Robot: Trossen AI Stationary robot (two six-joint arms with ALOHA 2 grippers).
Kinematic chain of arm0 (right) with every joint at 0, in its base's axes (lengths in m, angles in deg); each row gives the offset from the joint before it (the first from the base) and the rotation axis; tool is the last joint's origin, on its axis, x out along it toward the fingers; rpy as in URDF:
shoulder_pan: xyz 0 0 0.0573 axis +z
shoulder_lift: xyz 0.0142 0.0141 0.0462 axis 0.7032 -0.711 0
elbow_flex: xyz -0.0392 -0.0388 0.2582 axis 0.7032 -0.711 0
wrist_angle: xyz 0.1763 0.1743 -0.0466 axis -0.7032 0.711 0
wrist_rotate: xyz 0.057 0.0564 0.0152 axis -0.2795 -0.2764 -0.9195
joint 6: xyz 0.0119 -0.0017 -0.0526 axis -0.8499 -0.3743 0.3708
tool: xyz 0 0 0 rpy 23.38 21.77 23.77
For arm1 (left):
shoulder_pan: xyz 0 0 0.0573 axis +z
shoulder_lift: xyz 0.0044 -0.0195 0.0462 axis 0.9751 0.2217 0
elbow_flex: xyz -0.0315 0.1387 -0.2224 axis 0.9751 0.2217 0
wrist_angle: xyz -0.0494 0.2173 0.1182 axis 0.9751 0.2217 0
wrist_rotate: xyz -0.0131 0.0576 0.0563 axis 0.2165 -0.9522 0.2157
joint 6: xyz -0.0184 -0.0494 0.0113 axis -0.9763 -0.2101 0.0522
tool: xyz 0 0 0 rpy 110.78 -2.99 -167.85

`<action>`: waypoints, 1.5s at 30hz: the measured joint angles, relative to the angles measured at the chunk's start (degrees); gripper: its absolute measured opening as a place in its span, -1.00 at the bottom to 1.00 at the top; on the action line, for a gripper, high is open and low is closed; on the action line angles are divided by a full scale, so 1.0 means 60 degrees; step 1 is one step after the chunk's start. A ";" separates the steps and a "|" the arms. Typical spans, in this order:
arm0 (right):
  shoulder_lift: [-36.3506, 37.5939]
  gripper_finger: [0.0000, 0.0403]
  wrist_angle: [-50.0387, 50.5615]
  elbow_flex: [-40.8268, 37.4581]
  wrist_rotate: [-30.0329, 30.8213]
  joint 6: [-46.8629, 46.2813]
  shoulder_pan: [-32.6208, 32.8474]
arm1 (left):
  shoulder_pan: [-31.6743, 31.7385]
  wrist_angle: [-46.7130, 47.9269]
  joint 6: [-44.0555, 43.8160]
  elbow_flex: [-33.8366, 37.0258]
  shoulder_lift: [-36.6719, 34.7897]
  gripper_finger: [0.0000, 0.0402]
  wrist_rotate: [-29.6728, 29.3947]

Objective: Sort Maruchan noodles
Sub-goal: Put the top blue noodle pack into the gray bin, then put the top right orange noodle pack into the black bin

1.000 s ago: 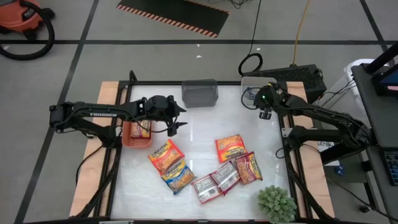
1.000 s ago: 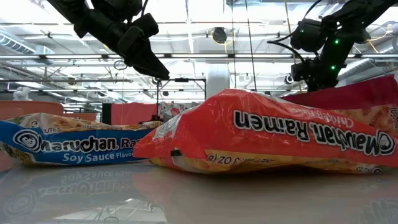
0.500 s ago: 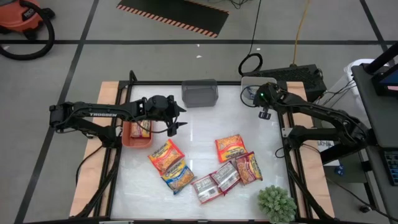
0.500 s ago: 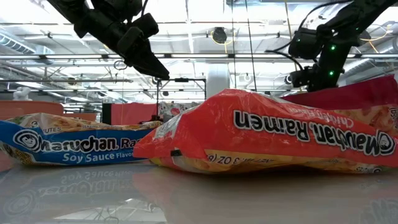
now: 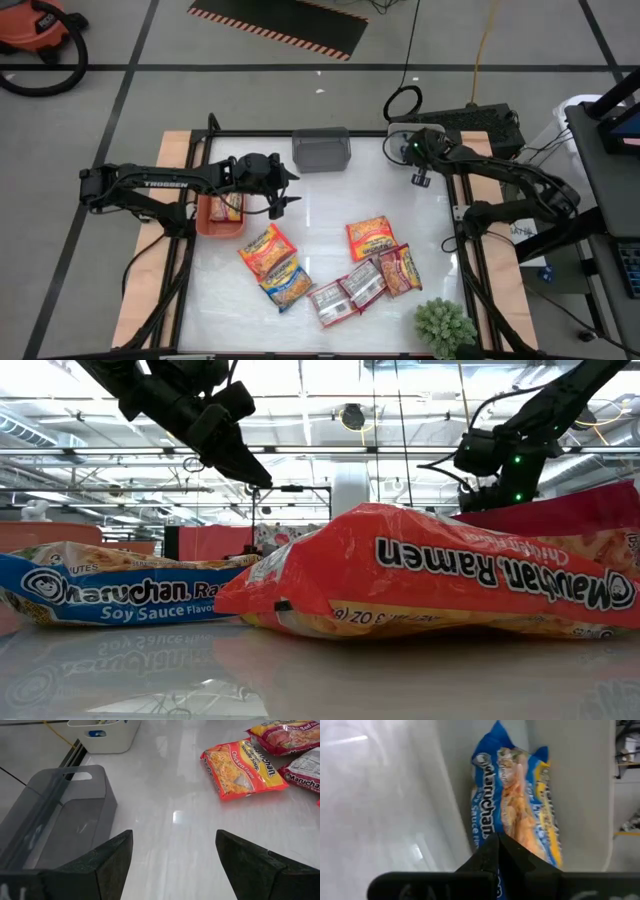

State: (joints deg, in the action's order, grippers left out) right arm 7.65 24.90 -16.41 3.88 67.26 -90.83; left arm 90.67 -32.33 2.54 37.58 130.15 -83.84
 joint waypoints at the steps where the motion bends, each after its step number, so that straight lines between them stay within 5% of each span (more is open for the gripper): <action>1: 0.0052 -1.00 -0.0061 0.0000 0.0109 0.0000 0.0000 | 0.0000 0.0050 0.0008 0.0000 0.0000 0.44 0.0000; 12: 0.2651 -1.00 0.0099 0.0319 -0.0016 -0.1746 0.1682 | 0.0019 0.0418 0.0151 0.0004 -0.0003 0.44 -0.0021; 18: 0.3627 -1.00 0.0048 0.0531 -0.1698 -0.4477 0.3364 | 0.0018 0.0464 -0.0143 0.0004 -0.0004 0.44 -0.0021; 22: 0.3495 -1.00 -0.0163 0.0585 -0.2422 -0.5947 0.4762 | 0.0018 0.0454 -0.0373 0.0004 -0.0004 0.44 -0.0022; 32: 0.2575 -1.00 -0.0366 0.0586 -0.1878 -0.7899 0.7972 | -0.0181 0.0443 -0.0919 0.0004 -0.0004 0.44 -0.0038; 45: 0.1295 -1.00 0.0344 0.0586 -0.1877 -0.9356 0.8813 | -0.1521 0.0432 -0.1189 -0.0448 -0.0008 0.44 -0.0368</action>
State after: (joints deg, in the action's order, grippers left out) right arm 15.42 26.96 -12.89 -7.38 11.12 -37.95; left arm 81.54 -29.74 -4.60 34.89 130.10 -86.05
